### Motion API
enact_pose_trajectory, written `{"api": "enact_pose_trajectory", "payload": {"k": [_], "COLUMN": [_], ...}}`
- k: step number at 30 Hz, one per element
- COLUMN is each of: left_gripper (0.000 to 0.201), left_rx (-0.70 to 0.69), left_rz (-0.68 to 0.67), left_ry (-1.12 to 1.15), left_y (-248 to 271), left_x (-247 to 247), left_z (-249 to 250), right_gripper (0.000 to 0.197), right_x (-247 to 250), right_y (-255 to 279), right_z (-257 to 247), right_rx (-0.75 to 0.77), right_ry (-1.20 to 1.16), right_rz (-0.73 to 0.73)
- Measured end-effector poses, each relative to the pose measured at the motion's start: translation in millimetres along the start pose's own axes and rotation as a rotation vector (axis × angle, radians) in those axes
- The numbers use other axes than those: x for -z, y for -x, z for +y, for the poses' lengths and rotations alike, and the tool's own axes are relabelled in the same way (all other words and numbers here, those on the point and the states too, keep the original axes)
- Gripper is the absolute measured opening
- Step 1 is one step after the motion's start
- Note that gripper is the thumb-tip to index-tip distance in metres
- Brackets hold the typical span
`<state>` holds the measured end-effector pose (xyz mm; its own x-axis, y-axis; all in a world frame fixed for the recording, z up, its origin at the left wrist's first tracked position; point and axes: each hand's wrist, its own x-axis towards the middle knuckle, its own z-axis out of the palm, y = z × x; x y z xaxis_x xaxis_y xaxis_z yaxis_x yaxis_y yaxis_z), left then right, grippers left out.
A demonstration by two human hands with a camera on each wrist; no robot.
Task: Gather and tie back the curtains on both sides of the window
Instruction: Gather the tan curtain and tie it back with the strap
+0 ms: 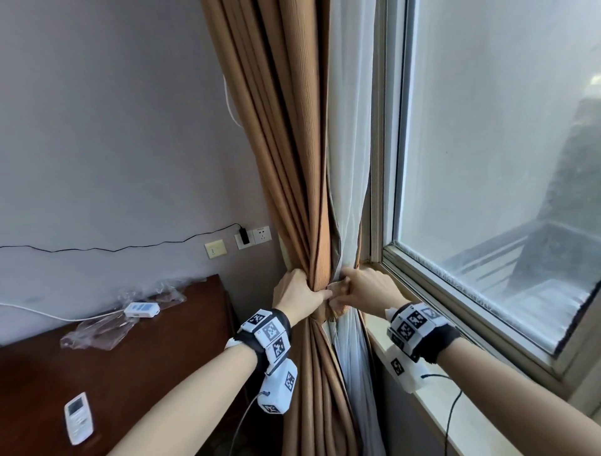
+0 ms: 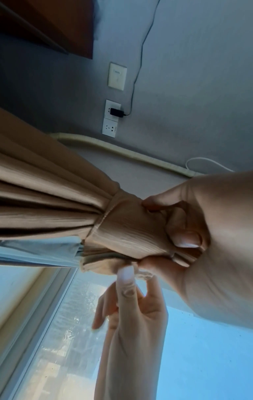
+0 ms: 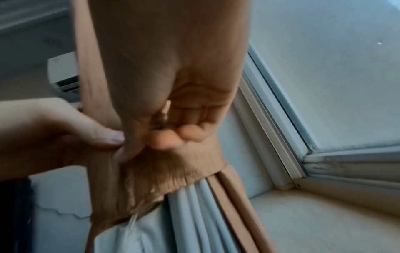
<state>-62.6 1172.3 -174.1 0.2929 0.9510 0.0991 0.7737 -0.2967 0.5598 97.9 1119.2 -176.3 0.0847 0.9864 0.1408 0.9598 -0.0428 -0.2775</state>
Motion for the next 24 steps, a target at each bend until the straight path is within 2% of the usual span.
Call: {"api": "enact_pose_trajectory", "payload": {"k": [2, 5, 9, 13, 15, 19, 21, 24], "left_gripper": [0.071, 0.07, 0.071, 0.072, 0.07, 0.07, 0.073, 0.075], "left_rx": [-0.002, 0.008, 0.031, 0.024, 0.024, 0.043, 0.04, 0.042], "left_rz": [-0.031, -0.045, -0.05, -0.054, -0.04, -0.021, -0.021, -0.018], "left_ry": [-0.003, -0.014, -0.006, 0.003, 0.007, 0.026, 0.032, 0.05], "left_y": [-2, -5, -7, -7, -6, -5, -6, -5], "left_x": [2, 2, 4, 3, 1, -1, -1, 1], "left_z": [-1, -3, -4, -1, 1, 2, 2, 1], "right_gripper": [0.026, 0.024, 0.022, 0.025, 0.028, 0.047, 0.041, 0.027], "right_x": [3, 8, 8, 3, -3, -14, -19, -18], "right_y": [-5, -10, -16, -17, -18, -18, -15, -10], "right_z": [7, 11, 6, 3, 1, 0, 1, -1], "right_rx": [0.041, 0.048, 0.048, 0.05, 0.03, -0.006, 0.001, 0.02], "right_ry": [-0.268, -0.482, -0.448, -0.322, -0.219, -0.098, -0.128, -0.227], "right_rz": [-0.141, -0.25, -0.217, -0.413, -0.379, -0.163, -0.146, -0.226]}}
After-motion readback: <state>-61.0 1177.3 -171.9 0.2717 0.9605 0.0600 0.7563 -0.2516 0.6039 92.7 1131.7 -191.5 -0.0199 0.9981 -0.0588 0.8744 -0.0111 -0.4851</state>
